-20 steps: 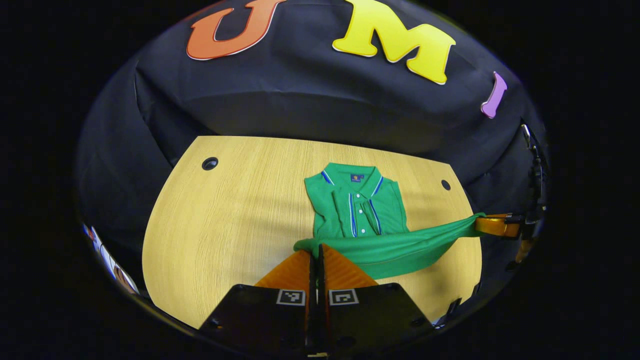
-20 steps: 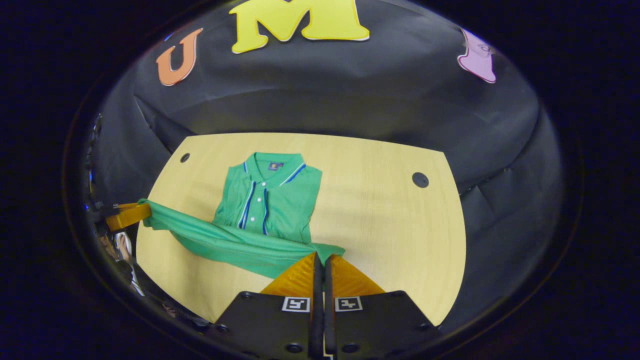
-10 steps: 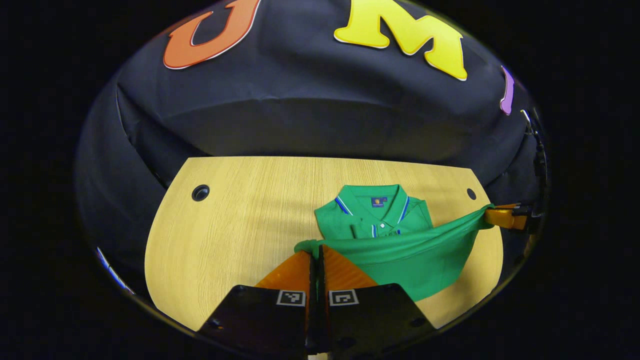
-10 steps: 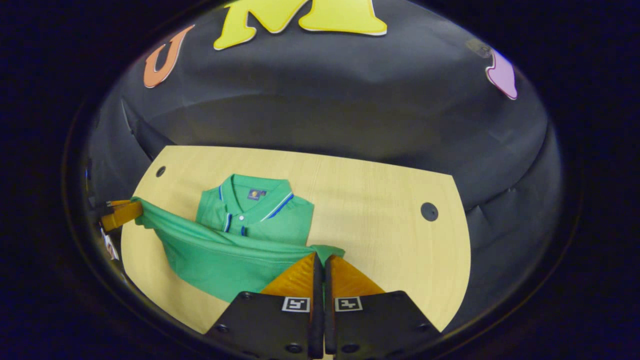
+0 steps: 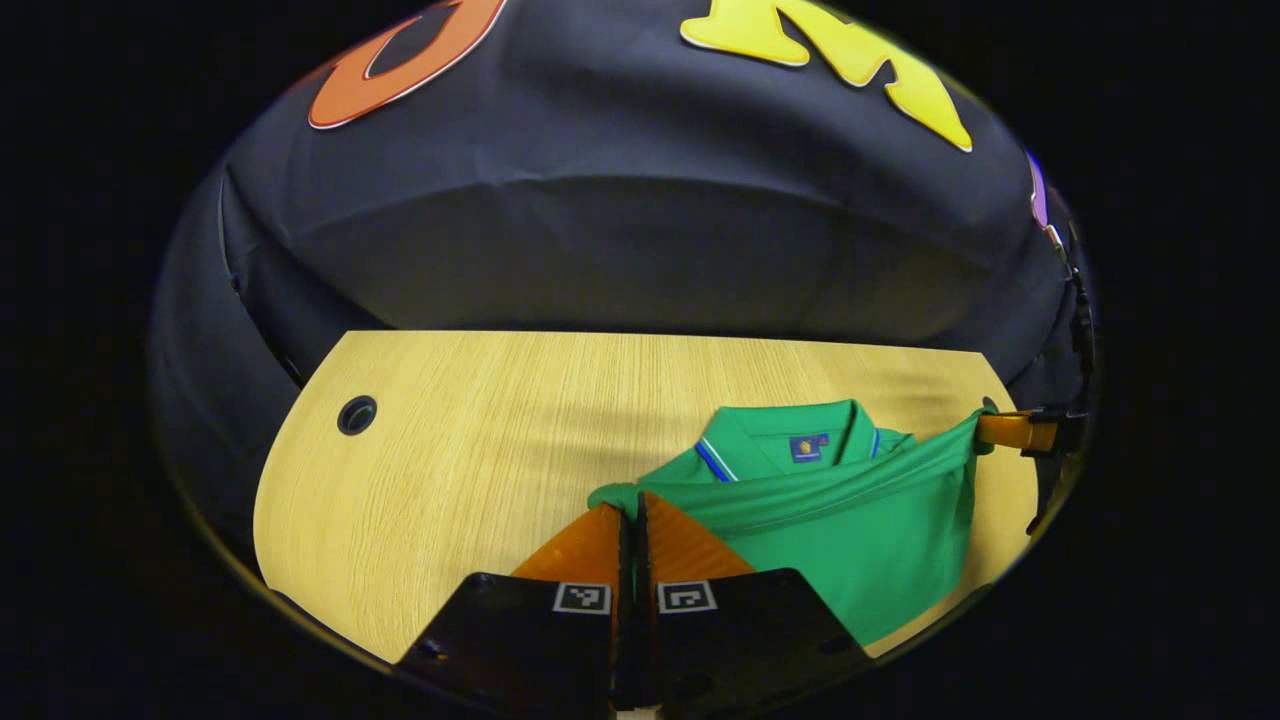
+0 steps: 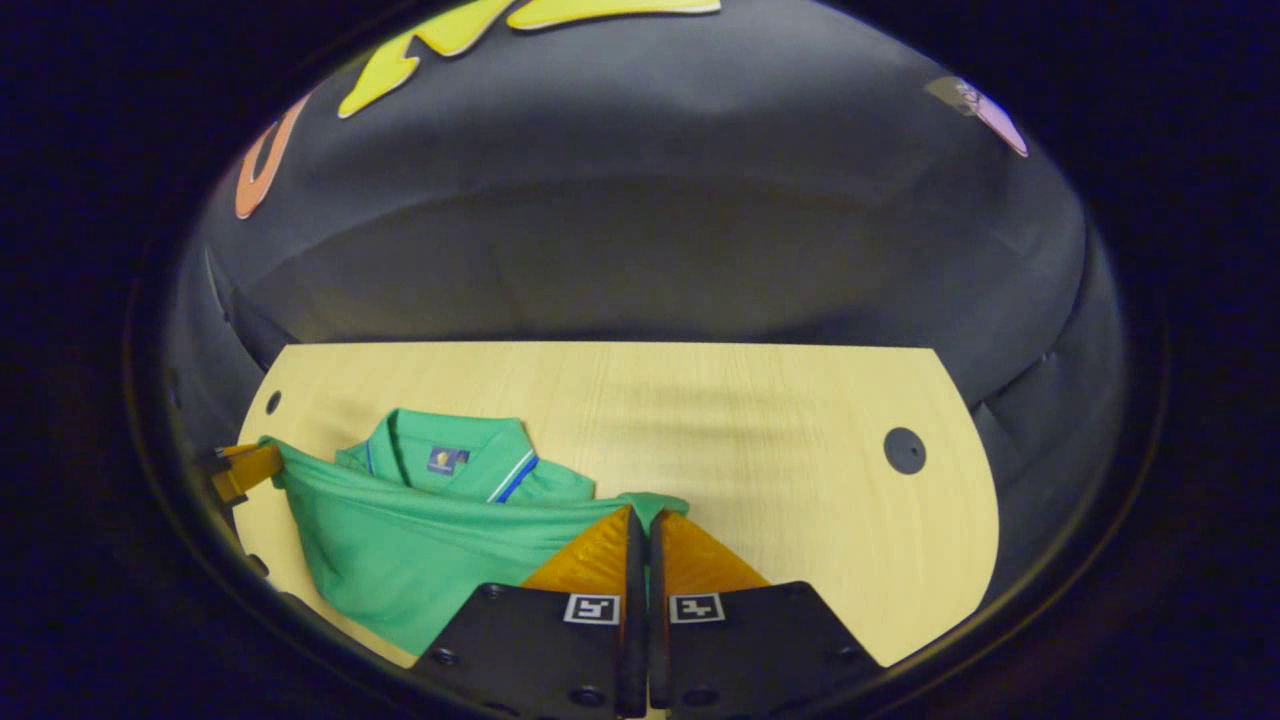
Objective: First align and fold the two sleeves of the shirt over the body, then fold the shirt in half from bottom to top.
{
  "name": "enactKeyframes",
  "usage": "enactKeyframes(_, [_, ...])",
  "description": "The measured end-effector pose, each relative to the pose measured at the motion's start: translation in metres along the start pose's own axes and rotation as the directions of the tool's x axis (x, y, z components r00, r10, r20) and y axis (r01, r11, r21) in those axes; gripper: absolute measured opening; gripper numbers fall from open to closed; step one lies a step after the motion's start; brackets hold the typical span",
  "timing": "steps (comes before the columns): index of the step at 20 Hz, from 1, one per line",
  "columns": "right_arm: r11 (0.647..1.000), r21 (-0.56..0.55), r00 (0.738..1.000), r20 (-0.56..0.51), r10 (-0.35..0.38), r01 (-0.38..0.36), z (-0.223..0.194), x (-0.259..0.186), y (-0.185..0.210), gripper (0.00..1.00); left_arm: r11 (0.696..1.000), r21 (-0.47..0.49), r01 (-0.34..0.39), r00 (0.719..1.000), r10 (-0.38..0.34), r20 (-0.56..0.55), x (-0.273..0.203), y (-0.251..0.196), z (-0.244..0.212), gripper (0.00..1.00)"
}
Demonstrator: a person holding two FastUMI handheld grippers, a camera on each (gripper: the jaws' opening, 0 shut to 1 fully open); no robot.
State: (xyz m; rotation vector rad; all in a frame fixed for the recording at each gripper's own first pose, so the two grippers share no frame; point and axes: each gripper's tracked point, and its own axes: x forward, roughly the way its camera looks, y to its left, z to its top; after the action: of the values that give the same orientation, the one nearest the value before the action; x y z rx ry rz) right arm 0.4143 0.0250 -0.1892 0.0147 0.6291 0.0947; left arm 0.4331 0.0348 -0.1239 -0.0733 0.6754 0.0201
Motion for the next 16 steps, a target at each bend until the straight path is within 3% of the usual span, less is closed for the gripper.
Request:
enactKeyframes(6, [0.999,0.036,0.998,-0.049,0.025,-0.023,-0.024,0.041,-0.001,0.0,1.0,-0.017,-0.023,0.999,0.022,-0.033,0.031,0.004,-0.009,0.03])
enactKeyframes(9, [0.997,0.064,0.998,-0.039,0.05,-0.047,-0.024,0.046,0.001,0.07,0.998,-0.052,-0.042,0.996,0.038,-0.08,0.038,0.004,-0.026,0.04])
enactKeyframes(10, [0.997,0.066,0.998,-0.04,0.049,-0.047,-0.024,0.046,0.0,0.04,0.997,-0.066,-0.039,0.995,0.033,-0.09,0.042,0.002,-0.03,0.04])
enactKeyframes(16, [0.998,0.043,0.999,-0.031,0.04,-0.039,-0.025,0.045,0.004,0.1,0.994,-0.107,-0.035,0.997,0.026,-0.078,0.047,-0.002,-0.035,0.06])
